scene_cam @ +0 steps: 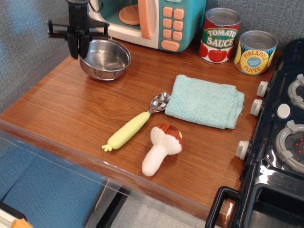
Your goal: Move pot to front of microwave.
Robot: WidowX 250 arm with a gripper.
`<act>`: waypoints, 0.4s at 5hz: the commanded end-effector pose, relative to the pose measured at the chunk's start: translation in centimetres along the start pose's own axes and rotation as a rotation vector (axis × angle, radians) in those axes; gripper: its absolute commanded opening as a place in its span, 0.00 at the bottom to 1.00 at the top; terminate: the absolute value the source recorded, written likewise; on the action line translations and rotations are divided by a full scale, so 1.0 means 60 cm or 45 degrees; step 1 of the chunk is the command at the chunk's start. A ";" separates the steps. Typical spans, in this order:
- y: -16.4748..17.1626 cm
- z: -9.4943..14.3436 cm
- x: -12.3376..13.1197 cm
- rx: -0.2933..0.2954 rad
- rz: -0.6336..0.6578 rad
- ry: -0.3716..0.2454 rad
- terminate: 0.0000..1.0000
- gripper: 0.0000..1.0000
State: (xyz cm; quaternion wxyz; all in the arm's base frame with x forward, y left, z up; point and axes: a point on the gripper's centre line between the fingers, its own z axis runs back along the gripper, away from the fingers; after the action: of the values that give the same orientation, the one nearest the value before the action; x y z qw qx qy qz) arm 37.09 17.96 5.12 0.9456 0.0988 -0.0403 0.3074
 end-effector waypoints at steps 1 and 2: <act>0.008 0.086 0.004 -0.023 -0.082 -0.154 0.00 1.00; 0.006 0.098 0.001 -0.100 -0.178 -0.176 0.00 1.00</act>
State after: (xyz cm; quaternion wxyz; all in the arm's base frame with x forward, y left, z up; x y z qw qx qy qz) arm 37.19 16.40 7.10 0.9697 0.0745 -0.0666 0.2231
